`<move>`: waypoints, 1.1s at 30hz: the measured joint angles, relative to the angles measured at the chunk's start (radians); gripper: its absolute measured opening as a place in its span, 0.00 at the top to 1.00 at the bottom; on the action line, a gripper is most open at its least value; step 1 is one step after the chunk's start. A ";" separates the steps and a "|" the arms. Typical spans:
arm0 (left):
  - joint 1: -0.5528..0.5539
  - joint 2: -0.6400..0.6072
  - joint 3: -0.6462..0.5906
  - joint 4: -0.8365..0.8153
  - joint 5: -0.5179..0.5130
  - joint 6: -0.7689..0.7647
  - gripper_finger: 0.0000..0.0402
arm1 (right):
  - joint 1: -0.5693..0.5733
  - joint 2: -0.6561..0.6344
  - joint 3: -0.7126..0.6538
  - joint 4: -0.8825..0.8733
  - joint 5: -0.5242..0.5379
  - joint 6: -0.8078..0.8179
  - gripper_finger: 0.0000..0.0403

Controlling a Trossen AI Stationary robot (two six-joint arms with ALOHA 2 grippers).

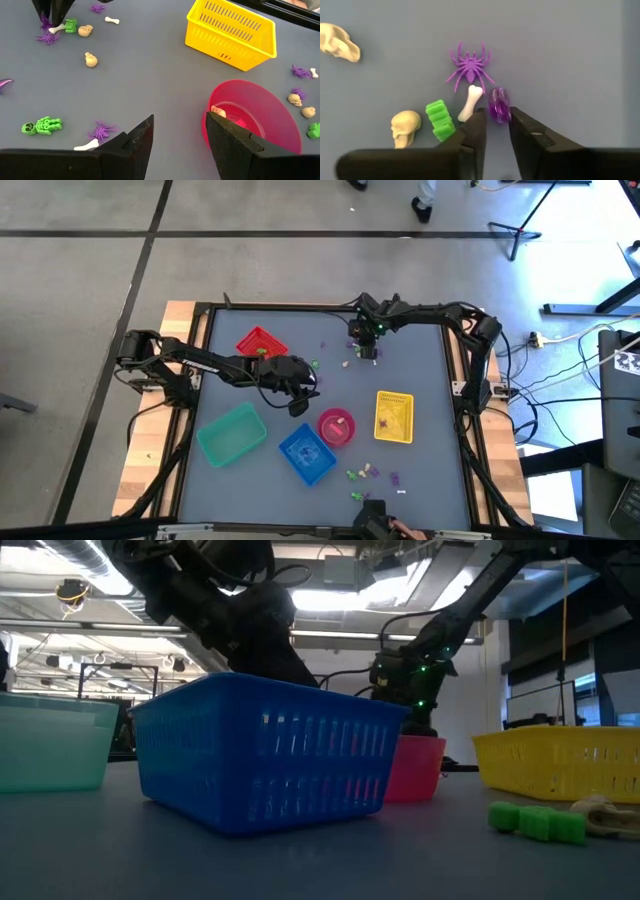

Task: Sort Halloween decoration
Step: Put the violet witch hat toy into the blue bin

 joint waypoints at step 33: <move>-0.032 0.000 0.000 0.000 -0.006 0.000 0.59 | 0.002 -0.065 -0.005 -0.001 0.012 0.000 0.92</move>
